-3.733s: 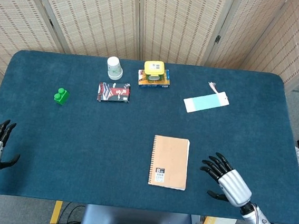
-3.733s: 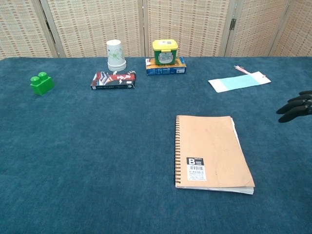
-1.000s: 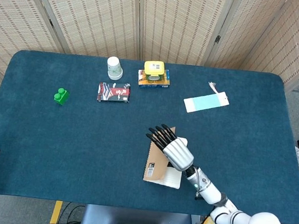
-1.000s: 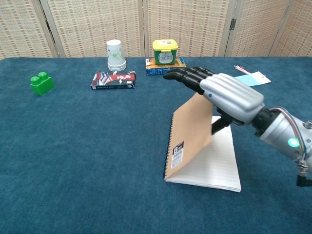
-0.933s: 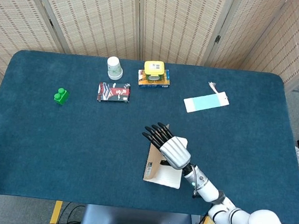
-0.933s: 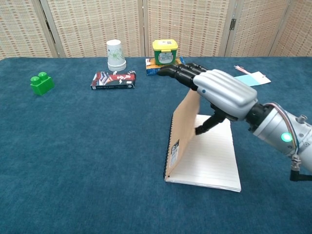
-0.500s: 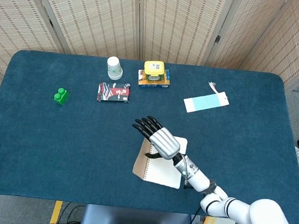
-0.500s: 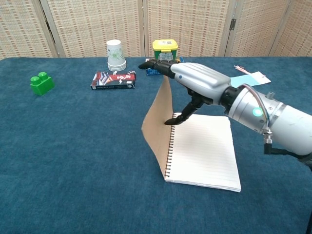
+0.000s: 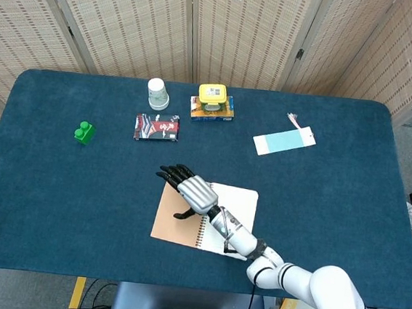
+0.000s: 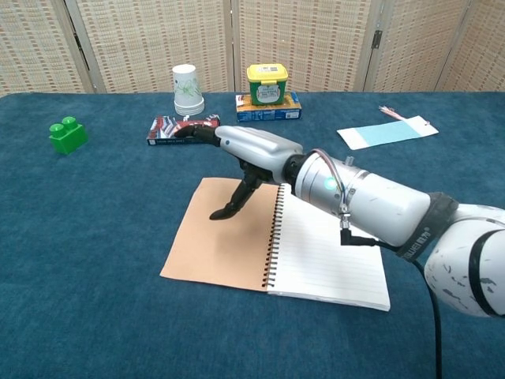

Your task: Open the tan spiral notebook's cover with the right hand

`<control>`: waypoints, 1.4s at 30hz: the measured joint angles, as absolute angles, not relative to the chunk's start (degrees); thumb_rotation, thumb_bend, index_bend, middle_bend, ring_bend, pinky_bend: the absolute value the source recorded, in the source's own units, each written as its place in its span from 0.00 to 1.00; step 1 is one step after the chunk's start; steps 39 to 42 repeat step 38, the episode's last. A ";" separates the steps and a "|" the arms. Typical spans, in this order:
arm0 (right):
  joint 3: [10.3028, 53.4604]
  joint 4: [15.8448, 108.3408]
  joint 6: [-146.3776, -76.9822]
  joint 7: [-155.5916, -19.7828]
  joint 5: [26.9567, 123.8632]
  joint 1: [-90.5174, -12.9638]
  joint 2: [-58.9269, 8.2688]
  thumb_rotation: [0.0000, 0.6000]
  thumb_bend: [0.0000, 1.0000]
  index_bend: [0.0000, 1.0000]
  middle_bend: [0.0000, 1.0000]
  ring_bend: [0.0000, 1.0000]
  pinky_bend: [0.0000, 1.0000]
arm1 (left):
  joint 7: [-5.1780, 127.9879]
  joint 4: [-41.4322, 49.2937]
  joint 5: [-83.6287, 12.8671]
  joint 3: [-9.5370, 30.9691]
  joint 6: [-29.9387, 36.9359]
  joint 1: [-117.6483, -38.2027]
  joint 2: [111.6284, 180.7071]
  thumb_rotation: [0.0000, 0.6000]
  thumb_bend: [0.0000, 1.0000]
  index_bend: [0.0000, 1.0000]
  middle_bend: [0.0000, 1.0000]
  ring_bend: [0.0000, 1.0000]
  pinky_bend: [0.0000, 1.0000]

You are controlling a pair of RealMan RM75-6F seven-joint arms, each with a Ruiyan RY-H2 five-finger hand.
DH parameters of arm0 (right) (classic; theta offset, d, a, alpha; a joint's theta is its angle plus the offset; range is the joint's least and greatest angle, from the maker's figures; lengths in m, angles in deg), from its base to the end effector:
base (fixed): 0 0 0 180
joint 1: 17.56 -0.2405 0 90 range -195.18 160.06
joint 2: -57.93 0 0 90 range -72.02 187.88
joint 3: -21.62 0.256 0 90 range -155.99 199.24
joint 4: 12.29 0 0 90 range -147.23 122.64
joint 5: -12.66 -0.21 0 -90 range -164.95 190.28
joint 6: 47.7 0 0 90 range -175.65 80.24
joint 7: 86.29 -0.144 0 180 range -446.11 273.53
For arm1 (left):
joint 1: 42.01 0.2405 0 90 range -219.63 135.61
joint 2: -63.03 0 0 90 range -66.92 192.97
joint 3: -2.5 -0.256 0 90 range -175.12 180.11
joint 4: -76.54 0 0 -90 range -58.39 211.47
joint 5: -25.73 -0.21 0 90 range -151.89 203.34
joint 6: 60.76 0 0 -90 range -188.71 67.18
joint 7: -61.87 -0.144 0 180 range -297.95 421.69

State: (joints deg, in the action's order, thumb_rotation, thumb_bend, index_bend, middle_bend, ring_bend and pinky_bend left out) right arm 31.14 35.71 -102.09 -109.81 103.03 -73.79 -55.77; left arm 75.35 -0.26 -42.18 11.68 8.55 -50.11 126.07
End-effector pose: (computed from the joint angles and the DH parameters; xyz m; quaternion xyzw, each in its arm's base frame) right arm -0.0601 -0.3627 -0.1211 0.7573 -0.3734 0.4949 0.2053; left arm -0.3977 0.2201 0.2104 -0.4863 -0.4711 -0.3280 0.6588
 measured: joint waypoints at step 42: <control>18.68 80.84 -133.94 -90.55 89.56 -28.98 -3.65 1.00 0.17 0.00 0.00 0.00 0.00 | 57.62 -15.83 -54.05 6.87 19.22 -49.60 128.06 1.00 0.30 0.12 0.03 0.08 0.22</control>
